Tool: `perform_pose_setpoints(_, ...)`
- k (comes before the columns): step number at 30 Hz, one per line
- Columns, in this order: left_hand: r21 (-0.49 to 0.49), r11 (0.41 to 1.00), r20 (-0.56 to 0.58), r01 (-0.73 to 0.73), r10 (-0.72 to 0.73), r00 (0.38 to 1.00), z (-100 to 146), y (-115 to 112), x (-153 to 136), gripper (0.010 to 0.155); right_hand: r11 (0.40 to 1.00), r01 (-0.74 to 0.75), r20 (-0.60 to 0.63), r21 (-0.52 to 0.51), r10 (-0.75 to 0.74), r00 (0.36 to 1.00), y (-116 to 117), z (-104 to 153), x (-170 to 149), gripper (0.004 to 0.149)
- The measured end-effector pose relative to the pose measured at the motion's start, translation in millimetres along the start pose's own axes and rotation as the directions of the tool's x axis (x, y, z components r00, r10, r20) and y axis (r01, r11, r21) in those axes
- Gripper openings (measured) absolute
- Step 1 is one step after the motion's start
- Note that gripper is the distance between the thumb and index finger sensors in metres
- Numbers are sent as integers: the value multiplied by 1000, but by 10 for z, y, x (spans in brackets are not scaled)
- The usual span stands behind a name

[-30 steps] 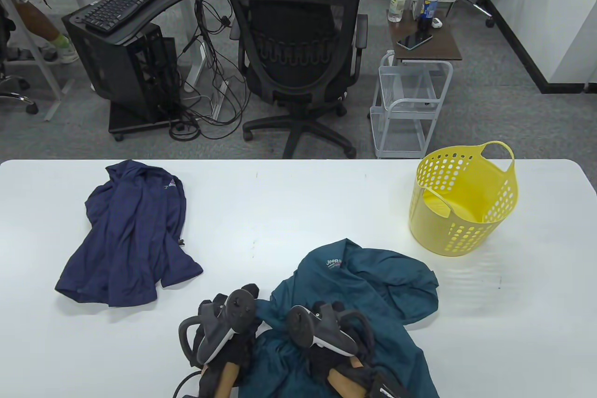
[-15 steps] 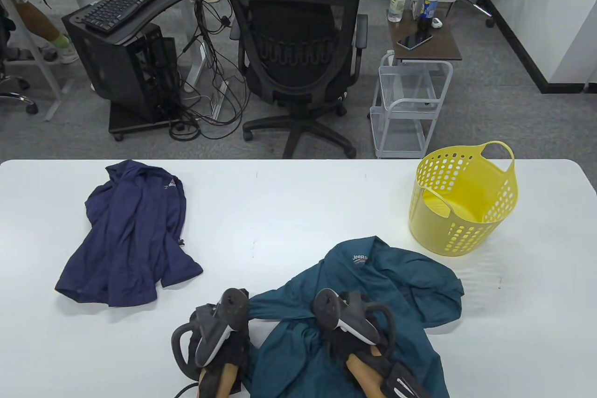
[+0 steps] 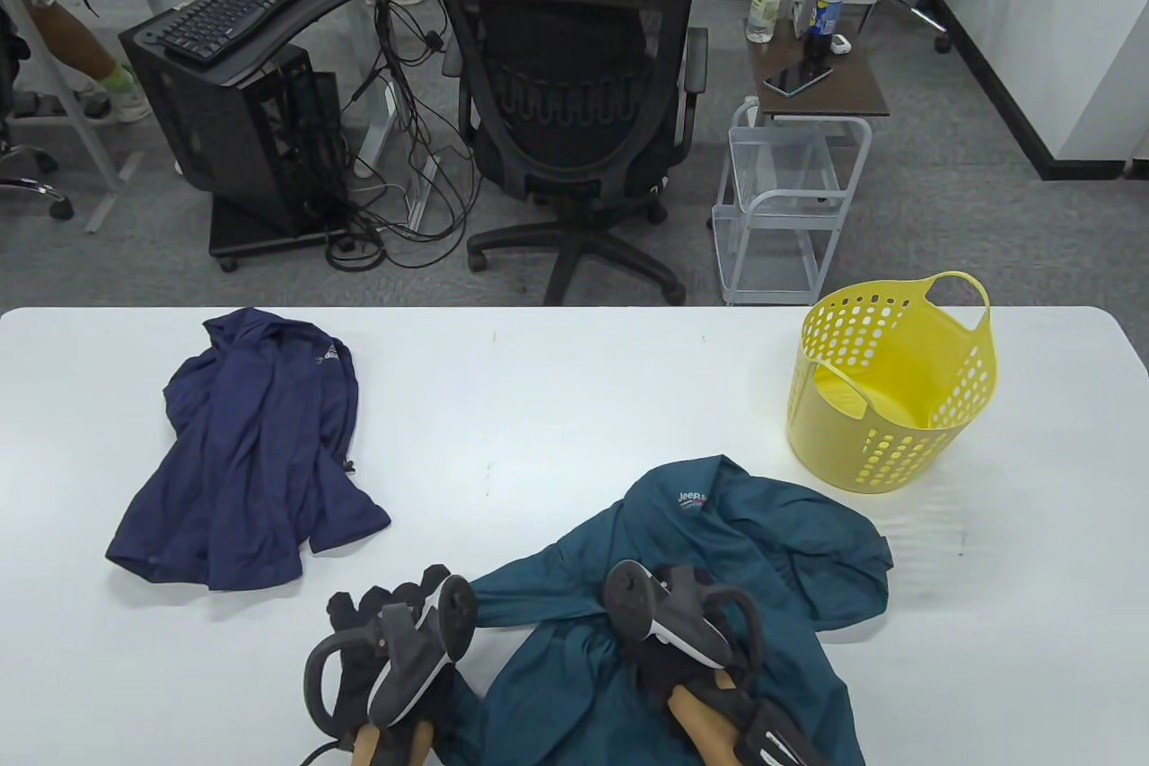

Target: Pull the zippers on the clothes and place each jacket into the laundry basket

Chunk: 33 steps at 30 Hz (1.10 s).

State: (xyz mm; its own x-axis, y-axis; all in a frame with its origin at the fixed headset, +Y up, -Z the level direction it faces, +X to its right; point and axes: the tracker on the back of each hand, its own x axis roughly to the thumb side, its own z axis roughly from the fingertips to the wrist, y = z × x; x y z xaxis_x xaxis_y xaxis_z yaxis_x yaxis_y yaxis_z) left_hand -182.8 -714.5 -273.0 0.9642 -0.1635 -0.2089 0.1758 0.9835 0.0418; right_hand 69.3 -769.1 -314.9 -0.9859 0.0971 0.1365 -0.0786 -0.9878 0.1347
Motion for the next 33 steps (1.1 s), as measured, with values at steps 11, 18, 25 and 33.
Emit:
perform_pose_setpoints(11, -176, 984, -179, -9, -23, 984, -21, 119, -825, 48, 1000, 15, -4, 9, -15, 1000, 0, 3, -24, 43)
perform_pose_setpoints(18, -261, 965, -351, 21, -115, 929, 23, 75, -1484, 45, 1000, -7, -4, 8, 7, 1000, 8, 4, 2, 43)
perform_pose_setpoints(25, -491, 867, -359, 79, -284, 889, 66, -300, -1730, 74, 1000, -2, 16, 22, 1, 1000, 17, 3, 6, 44)
perform_pose_setpoints(33, -475, 874, -124, -97, 43, 991, 45, 36, -1055, 89, 969, 114, 70, 217, -132, 989, -317, 60, -46, 69)
